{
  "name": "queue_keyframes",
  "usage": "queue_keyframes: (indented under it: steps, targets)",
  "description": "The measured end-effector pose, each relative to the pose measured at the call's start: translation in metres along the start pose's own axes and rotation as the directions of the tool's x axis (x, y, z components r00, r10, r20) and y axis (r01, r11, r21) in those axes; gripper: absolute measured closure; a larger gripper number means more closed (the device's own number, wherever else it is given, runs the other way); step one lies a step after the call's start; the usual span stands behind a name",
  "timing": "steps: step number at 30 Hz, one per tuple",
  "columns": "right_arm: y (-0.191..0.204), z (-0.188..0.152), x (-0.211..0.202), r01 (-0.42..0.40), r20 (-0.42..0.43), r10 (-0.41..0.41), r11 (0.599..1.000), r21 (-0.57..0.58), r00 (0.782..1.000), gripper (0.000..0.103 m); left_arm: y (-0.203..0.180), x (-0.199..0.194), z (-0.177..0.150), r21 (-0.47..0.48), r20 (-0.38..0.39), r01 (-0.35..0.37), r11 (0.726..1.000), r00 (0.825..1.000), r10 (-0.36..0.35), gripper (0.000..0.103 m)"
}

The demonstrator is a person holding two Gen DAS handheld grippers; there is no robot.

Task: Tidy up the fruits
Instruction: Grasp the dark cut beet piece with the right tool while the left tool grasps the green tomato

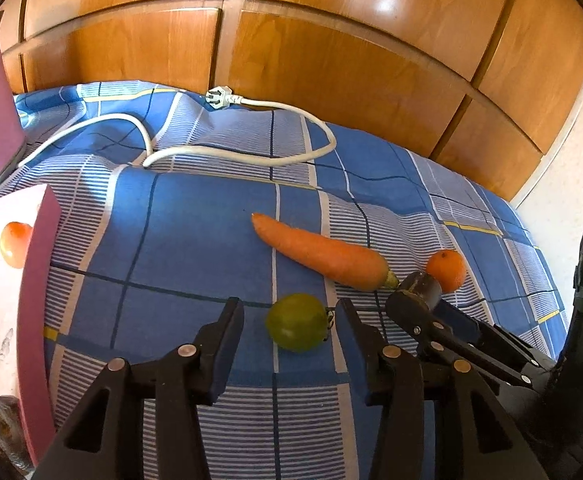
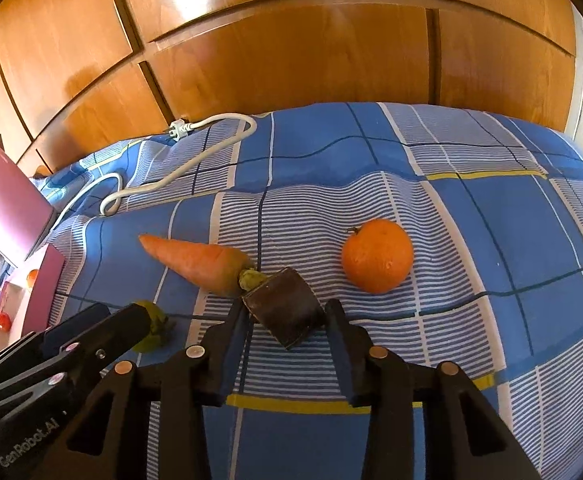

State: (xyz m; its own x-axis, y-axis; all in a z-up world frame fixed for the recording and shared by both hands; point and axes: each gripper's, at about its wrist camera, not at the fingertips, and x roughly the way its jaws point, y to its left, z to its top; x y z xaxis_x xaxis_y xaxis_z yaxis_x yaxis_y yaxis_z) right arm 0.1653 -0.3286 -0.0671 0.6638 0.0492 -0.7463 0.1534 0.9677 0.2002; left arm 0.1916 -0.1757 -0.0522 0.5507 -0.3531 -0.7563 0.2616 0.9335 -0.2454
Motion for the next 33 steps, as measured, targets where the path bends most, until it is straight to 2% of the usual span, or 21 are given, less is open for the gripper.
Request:
queue_keyframes:
  steps: [8,10,11,18,24,29,33]
  targets:
    - [-0.005,-0.011,-0.01,0.001,-0.003,-0.001,1.0,-0.016,1.0,0.064,0.001,0.015,-0.002,-0.02,-0.032,0.019,1.0,0.999,-0.019,0.057]
    - [-0.009,-0.012,-0.011,-0.013,-0.001,0.013,1.0,-0.002,1.0,0.064,0.0,0.018,-0.002,-0.02,-0.033,0.007,1.0,0.999,-0.008,0.062]
    - [-0.009,-0.012,-0.011,-0.014,-0.001,0.014,1.0,0.001,1.0,0.064,0.0,0.018,-0.002,-0.014,-0.028,0.005,1.0,1.0,-0.005,0.068]
    - [-0.012,-0.011,-0.012,-0.032,0.001,0.032,0.999,0.026,1.0,0.064,-0.003,0.013,-0.01,0.01,-0.021,-0.009,1.0,1.0,0.009,0.069]
    - [-0.011,-0.017,-0.017,-0.027,-0.003,0.027,1.0,0.011,1.0,0.067,-0.008,-0.008,-0.036,0.052,0.006,-0.047,0.998,0.999,0.047,0.069]
    - [-0.012,-0.027,-0.028,-0.02,0.006,0.02,1.0,-0.001,1.0,0.068,-0.001,-0.027,-0.059,0.019,0.033,-0.07,0.997,0.997,0.069,0.069]
    - [-0.008,-0.04,-0.038,-0.017,0.004,0.017,0.999,-0.029,1.0,0.068,0.006,-0.027,-0.063,-0.014,0.034,-0.038,0.999,0.999,0.038,0.068]
